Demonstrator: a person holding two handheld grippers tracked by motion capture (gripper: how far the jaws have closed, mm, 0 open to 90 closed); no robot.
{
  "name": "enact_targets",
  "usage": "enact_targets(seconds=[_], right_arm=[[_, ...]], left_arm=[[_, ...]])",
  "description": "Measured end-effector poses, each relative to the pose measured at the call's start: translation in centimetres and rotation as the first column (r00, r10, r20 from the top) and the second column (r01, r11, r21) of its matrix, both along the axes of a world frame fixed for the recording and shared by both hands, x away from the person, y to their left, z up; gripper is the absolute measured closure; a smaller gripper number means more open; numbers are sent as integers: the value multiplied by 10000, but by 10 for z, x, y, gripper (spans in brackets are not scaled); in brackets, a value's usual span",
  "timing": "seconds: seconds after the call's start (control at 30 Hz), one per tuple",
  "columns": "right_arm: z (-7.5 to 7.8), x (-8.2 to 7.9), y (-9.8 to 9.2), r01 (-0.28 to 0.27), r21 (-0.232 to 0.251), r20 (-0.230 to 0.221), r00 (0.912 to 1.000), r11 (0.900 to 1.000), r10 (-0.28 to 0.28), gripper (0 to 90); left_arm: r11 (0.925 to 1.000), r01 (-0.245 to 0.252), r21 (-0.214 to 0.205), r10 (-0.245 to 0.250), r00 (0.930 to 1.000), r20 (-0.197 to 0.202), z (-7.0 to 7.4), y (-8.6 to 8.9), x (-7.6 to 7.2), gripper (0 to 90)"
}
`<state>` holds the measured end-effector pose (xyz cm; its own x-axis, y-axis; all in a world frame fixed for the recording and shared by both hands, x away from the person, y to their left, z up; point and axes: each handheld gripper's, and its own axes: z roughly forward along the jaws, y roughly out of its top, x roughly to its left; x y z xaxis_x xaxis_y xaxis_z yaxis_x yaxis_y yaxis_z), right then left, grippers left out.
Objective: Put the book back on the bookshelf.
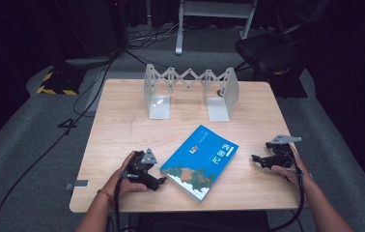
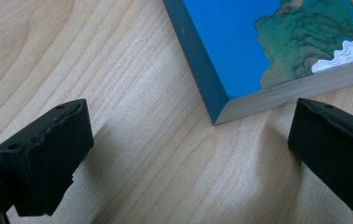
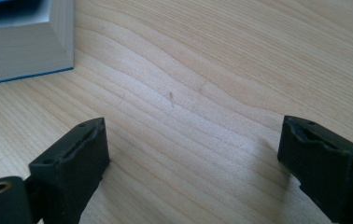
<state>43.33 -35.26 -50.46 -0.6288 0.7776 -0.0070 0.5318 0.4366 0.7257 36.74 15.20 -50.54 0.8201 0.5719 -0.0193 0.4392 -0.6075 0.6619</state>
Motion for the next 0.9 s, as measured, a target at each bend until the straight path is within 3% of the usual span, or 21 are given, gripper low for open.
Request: enact_targets(seconds=[0.3, 0.43, 0.5, 0.6, 0.67, 0.8, 0.87, 0.9], right_arm=[[1, -1, 1, 76, -84, -24, 10000, 9999, -76, 99], [6, -6, 4, -309, -120, -209, 9993, 9995, 306, 252], [11, -14, 13, -785, -108, 83, 9969, 9969, 786, 281], [18, -24, 30, -1481, 19, 214, 9887, 9890, 1480, 293], [22, -32, 47, -2113, -171, 297, 9769, 9773, 2117, 303], [21, -40, 75, -2598, -914, 87, 9651, 9613, 2617, 310], [20, -44, 84, -2967, -620, -168, 9550, 9530, 2962, 311], [19, -45, 87, -2969, -611, -256, 9549, 9529, 2959, 306]], left_arm=[[9999, -171, 14, 171, 9999, 26, 0, -1, -2, 7], [10000, -66, -1, 66, 10000, 38, 0, -3, -4, 7], [10000, 57, 57, -57, 10000, 43, 0, -4, -3, 7], [9999, 157, 48, -157, 9999, 30, 0, -8, -4, 7], [9996, 274, 33, -274, 9996, 12, 0, -12, -5, 7], [9989, 467, -10, -467, 9989, 13, 0, -21, -7, 4], [9988, 491, -17, -491, 9988, -25, 0, -21, -7, 0], [9988, 490, -16, -490, 9988, -24, 0, -21, -7, 0]])
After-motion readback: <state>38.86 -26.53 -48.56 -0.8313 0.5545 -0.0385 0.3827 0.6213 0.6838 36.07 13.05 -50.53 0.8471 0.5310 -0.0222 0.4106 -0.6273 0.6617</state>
